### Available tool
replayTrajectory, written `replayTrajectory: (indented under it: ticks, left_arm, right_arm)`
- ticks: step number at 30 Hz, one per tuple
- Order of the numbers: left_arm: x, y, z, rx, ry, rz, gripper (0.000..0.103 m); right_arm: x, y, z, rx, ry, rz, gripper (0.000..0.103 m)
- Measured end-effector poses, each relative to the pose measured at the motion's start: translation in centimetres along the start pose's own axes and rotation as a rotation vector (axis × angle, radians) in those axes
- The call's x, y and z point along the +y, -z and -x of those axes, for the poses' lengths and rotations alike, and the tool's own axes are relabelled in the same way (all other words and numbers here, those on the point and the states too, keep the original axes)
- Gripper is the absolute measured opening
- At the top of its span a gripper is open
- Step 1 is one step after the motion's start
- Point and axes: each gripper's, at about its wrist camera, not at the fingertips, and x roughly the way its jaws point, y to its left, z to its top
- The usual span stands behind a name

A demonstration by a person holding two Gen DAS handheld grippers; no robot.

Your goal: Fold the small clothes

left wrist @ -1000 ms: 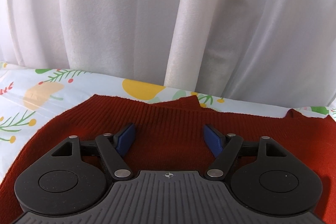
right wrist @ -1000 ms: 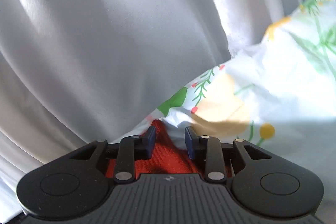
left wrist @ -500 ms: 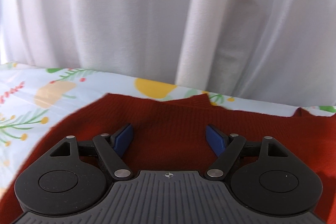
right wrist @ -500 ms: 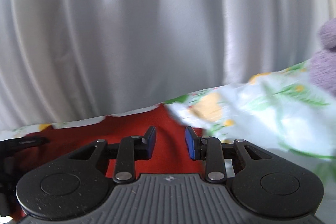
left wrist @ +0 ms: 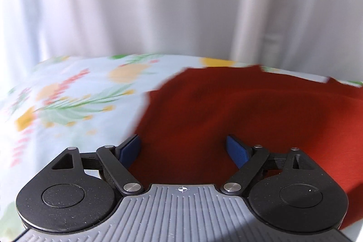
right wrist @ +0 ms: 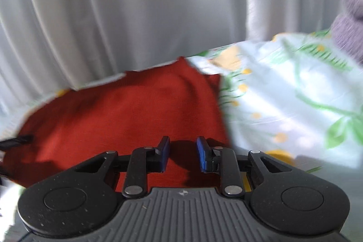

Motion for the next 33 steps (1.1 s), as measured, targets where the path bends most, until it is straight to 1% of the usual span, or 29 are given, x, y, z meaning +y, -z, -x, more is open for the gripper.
replayTrajectory:
  ticks: [1, 2, 4, 5, 6, 7, 8, 9, 12, 13, 15, 17, 18, 21, 25, 28, 31, 33]
  left_arm:
    - [1.1, 0.1, 0.2, 0.008, -0.027, 0.024, 0.090]
    - [2.2, 0.2, 0.5, 0.015, -0.059, 0.040, 0.090]
    - [4.4, 0.6, 1.0, 0.029, -0.119, 0.071, 0.090]
    - [5.5, 0.8, 1.3, 0.044, -0.125, 0.098, 0.089]
    - [6.8, 0.9, 1.7, 0.064, -0.103, 0.138, 0.089]
    - [8.0, 1.2, 2.1, 0.082, -0.058, 0.188, 0.089]
    - [9.0, 1.4, 2.6, 0.105, 0.001, 0.242, 0.088]
    - [10.0, 1.6, 3.0, 0.130, 0.078, 0.307, 0.088]
    - [11.7, 2.7, 3.8, 0.191, 0.309, 0.499, 0.087]
    - [11.7, 3.2, 3.8, 0.214, 0.373, 0.544, 0.087]
    - [11.2, 3.9, 3.7, 0.254, 0.441, 0.588, 0.085]
    - [10.5, 4.7, 3.5, 0.272, 0.488, 0.606, 0.084]
    - [10.2, 5.1, 3.1, 0.284, 0.507, 0.617, 0.081]
    - [10.4, 5.4, 2.0, 0.265, 0.541, 0.668, 0.079]
    - [11.8, 5.4, -0.1, 0.252, 0.587, 0.803, 0.078]
    - [12.4, 5.2, -1.6, 0.243, 0.627, 0.861, 0.076]
    - [12.5, 4.7, -3.0, 0.256, 0.653, 0.902, 0.066]
    - [12.8, 4.3, -4.0, 0.276, 0.650, 0.923, 0.053]
  right_arm:
    - [-0.3, -0.1, 0.2, -0.002, 0.036, -0.001, 0.024]
    - [-0.8, -0.2, 0.5, 0.005, 0.049, -0.022, 0.024]
    - [-1.7, -0.4, 1.0, 0.017, 0.035, -0.074, 0.024]
    - [-2.1, -0.5, 1.5, 0.025, 0.024, -0.092, 0.024]
    - [-2.3, -0.6, 2.0, 0.028, 0.016, -0.100, 0.024]
    - [-2.2, -0.7, 2.4, 0.024, 0.005, -0.098, 0.025]
    - [-1.9, -0.9, 3.1, 0.020, -0.013, -0.089, 0.025]
    - [-1.5, -1.0, 3.6, 0.015, -0.039, -0.077, 0.025]
    - [0.8, -1.5, 4.5, 0.002, -0.154, -0.047, 0.025]
    - [1.8, -1.6, 4.7, 0.001, -0.200, -0.041, 0.025]
    - [3.9, -1.6, 4.6, 0.018, -0.293, -0.034, 0.025]
    - [6.4, -1.4, 4.5, 0.044, -0.359, -0.019, 0.025]
    - [7.6, -1.2, 4.3, 0.053, -0.388, -0.005, 0.025]
    - [11.1, -0.6, 3.6, 0.084, -0.437, 0.033, 0.025]
    - [14.8, -0.3, 2.3, 0.126, -0.499, 0.063, 0.025]
    - [17.4, -0.3, 0.7, 0.162, -0.523, 0.078, 0.025]
    - [20.1, 0.3, -1.2, 0.194, -0.515, 0.105, 0.023]
    - [21.5, 0.8, -2.5, 0.215, -0.500, 0.125, 0.021]
